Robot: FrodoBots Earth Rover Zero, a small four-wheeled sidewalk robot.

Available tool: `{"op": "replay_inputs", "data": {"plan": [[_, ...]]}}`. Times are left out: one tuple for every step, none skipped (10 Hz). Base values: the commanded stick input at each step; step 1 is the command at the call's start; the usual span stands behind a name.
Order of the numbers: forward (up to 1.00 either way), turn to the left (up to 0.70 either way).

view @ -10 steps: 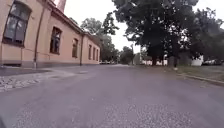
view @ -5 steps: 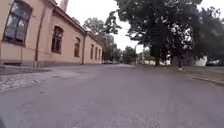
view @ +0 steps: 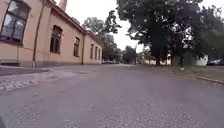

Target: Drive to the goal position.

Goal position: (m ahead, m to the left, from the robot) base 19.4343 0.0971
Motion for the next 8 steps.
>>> {"op": "replay_inputs", "data": {"plan": [[0.45, 0.00], [0.45, 0.00], [0.45, 0.00], [0.45, 0.00], [0.45, 0.00], [0.45, 0.00], [0.45, 0.00], [0.45, 0.00]]}}
